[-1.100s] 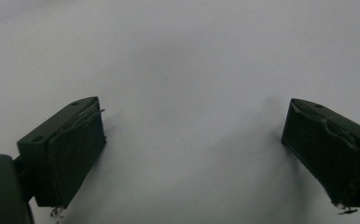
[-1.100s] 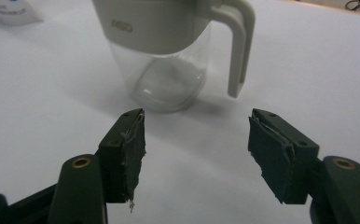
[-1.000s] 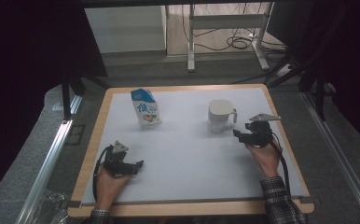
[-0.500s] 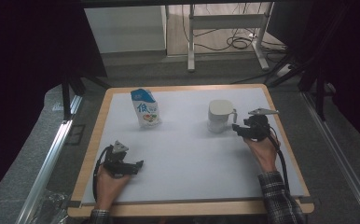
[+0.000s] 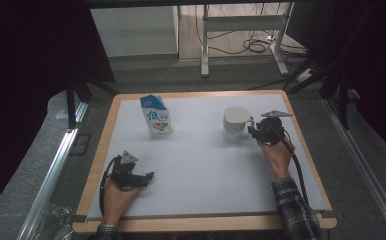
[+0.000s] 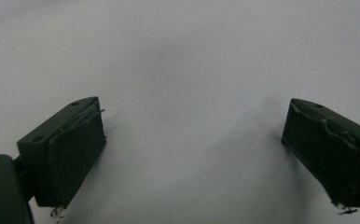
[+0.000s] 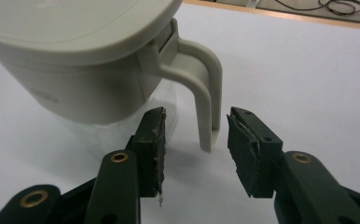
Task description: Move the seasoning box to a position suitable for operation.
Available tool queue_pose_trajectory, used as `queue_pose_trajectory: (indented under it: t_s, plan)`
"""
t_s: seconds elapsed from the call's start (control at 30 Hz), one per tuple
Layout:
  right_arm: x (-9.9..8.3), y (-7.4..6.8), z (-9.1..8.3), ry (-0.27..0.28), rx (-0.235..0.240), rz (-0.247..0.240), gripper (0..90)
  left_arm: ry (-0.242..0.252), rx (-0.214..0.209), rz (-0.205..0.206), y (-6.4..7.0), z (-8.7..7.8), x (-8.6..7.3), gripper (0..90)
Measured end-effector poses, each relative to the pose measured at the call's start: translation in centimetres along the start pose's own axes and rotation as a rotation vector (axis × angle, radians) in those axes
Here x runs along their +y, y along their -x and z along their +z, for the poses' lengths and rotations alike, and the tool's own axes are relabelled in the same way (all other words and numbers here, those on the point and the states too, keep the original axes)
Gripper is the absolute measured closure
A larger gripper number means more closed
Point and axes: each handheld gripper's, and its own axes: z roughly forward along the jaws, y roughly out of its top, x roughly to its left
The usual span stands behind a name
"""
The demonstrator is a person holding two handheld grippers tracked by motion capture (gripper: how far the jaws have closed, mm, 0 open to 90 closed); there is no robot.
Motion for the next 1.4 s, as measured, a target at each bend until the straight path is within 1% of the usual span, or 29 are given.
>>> queue_pose_trajectory:
  t_s: [0.07,0.13,0.23,0.33,0.4,0.47,0.5,0.57,0.6,0.63,0.73,0.8,0.83,0.87,0.9,0.93,1.1,1.3,1.4]
  plan:
    - [0.1,0.0,0.3,0.007,-0.008,-0.004,57.6,0.0,0.0,0.0,0.0,0.0,0.0,5.6]
    - [0.1,0.0,0.7,-0.004,-0.02,-0.008,57.6,0.0,0.0,0.0,0.0,0.0,0.0,5.6]
    - [0.3,-0.1,1.2,0.008,-0.034,-0.015,58.4,0.0,0.0,0.0,0.0,0.0,0.0,5.6]
    - [0.4,-0.2,1.4,0.009,-0.044,-0.022,59.0,0.0,0.0,0.0,0.0,0.0,0.0,5.6]
    - [0.5,-0.2,1.9,0.008,-0.061,-0.027,60.4,0.0,0.0,0.0,0.0,0.0,0.0,5.6]
    - [0.5,-0.1,2.0,0.01,-0.065,-0.028,60.9,0.001,0.0,0.0,0.0,0.0,0.0,5.6]
    - [0.6,-0.1,2.2,0.013,-0.072,-0.029,63.0,0.0,0.0,0.0,0.0,0.0,0.0,5.6]
    - [0.6,-0.1,2.3,0.022,-0.073,-0.027,64.8,0.0,0.0,0.0,0.0,0.0,0.0,5.6]
    - [0.6,-0.1,2.4,0.031,-0.063,-0.006,67.4,0.0,0.0,0.0,0.0,0.0,0.0,5.6]
    - [0.6,-0.1,2.4,0.038,-0.061,-0.002,68.4,0.0,0.0,0.0,0.0,0.0,0.0,5.6]
    - [0.5,-0.1,2.6,0.036,-0.058,0.0,68.9,0.0,0.0,0.0,0.0,0.0,0.0,5.6]
    - [0.4,-0.1,2.7,0.033,-0.067,-0.001,71.6,0.0,0.0,0.0,0.0,0.0,0.0,5.6]
    - [0.4,-0.1,2.8,0.04,-0.067,0.004,72.9,0.0,0.0,0.0,0.0,0.0,0.0,5.6]
    - [0.4,-0.1,2.8,0.04,-0.067,0.004,72.9,0.0,0.0,0.0,0.0,0.0,0.0,5.6]
    - [0.4,-0.2,2.9,0.046,-0.077,0.0,73.7,0.0,0.0,0.0,0.0,0.0,0.0,5.6]
    - [0.4,-0.4,2.9,0.048,-0.094,-0.015,74.6,0.0,0.0,0.0,0.0,0.0,0.0,5.6]
    - [0.3,-0.8,3.0,0.058,-0.135,-0.011,76.9,0.0,0.0,0.0,0.0,0.0,0.0,5.6]
    - [0.2,-0.8,3.2,0.078,-0.153,-0.008,78.5,0.0,0.0,0.0,0.0,0.0,0.0,5.6]
    - [0.2,-0.7,3.2,0.085,-0.159,0.002,80.1,0.001,0.0,0.0,0.0,0.0,0.0,5.6]
